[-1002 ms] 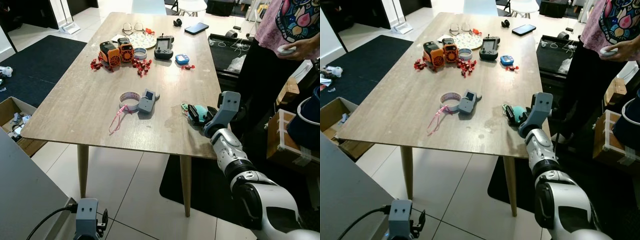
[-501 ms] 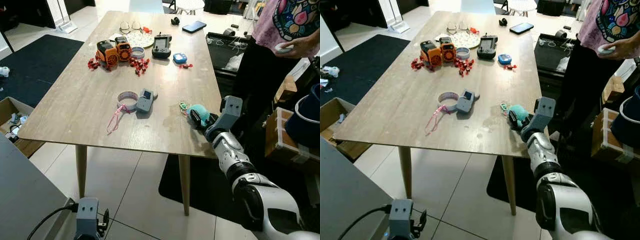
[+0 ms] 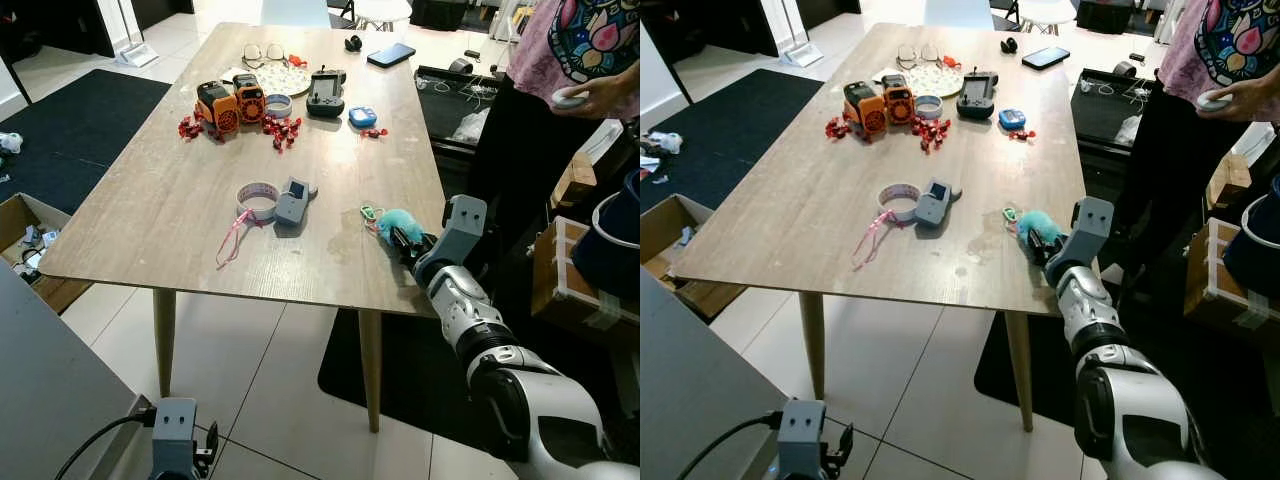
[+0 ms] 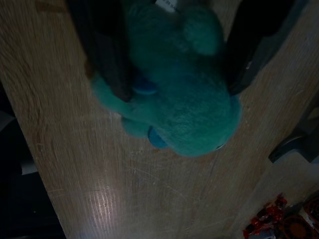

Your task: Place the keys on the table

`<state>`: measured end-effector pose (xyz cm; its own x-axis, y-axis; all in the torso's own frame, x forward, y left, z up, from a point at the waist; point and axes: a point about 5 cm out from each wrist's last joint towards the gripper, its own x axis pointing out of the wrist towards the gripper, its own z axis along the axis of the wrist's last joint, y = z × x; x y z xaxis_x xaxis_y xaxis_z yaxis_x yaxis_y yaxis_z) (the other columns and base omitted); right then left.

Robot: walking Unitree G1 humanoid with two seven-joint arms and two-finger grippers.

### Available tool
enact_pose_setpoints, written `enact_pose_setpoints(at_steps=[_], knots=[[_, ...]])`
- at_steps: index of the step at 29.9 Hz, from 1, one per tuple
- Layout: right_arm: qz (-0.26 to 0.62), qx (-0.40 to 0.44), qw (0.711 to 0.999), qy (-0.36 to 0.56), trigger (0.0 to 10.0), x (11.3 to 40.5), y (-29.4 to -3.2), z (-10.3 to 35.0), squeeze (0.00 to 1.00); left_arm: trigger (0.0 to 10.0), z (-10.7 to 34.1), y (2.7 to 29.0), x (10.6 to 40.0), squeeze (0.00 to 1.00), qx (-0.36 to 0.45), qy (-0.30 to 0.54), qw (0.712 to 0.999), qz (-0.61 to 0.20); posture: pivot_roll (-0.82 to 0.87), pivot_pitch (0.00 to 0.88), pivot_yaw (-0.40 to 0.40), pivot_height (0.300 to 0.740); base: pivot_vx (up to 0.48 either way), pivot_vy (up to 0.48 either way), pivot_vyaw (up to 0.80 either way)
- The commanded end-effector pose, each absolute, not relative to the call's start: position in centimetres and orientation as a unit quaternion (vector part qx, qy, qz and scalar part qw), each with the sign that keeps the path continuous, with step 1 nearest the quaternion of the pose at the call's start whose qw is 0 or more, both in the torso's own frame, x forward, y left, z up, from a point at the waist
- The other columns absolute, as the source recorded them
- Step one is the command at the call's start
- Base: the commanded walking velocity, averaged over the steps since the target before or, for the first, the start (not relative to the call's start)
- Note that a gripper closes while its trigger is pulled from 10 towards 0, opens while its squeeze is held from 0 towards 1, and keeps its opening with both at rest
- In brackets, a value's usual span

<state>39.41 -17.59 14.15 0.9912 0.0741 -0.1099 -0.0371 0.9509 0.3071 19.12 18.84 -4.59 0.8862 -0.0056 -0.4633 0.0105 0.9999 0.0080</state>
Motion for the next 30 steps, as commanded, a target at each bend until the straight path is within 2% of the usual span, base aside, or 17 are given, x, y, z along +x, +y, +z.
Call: enact_pose_setpoints(at_steps=[1, 9, 15, 17, 22, 30], knots=[[0.014, 0.162, 0.981, 0.106, 0.0, 38.6, -17.9, 12.0, 0.00, 10.0, -5.1, 18.4, 18.6, 0.00, -0.002, 0.253, 0.968, -0.007, 0.08, 0.144, -0.026, 0.740, 0.000, 0.000, 0.00], [0.012, 0.161, 0.983, 0.091, 0.0, 38.8, -18.1, 12.5, 0.00, 10.0, -5.1, 18.5, 18.5, 0.00, 0.000, 0.257, 0.966, -0.008, 0.08, 0.140, -0.026, 0.740, 0.000, 0.000, 0.00], [0.088, 0.168, 0.979, 0.068, 0.0, 39.2, -15.9, 13.7, 0.00, 10.0, -5.2, 18.4, 18.6, 0.00, 0.000, 0.258, 0.966, -0.008, 0.08, 0.140, -0.027, 0.740, 0.000, 0.000, 0.00], [0.153, 0.161, 0.973, 0.065, 0.0, 39.2, -14.1, 13.9, 0.00, 10.0, -5.2, 18.4, 18.6, 0.00, 0.000, 0.258, 0.966, -0.007, 0.09, 0.142, -0.027, 0.740, 0.000, 0.000, 0.00], [0.222, 0.141, 0.963, 0.063, 0.0, 38.9, -12.3, 14.0, 0.00, 10.0, -5.2, 18.5, 18.7, 0.00, 0.000, 0.258, 0.966, -0.006, 0.09, 0.143, -0.029, 0.740, 0.000, 0.000, 0.00], [0.257, 0.130, 0.956, 0.057, 0.0, 38.9, -11.8, 14.4, 0.00, 10.0, -5.2, 18.7, 18.7, 0.00, -0.001, 0.259, 0.966, -0.005, 0.08, 0.142, -0.029, 0.740, 0.000, 0.000, 0.00]])
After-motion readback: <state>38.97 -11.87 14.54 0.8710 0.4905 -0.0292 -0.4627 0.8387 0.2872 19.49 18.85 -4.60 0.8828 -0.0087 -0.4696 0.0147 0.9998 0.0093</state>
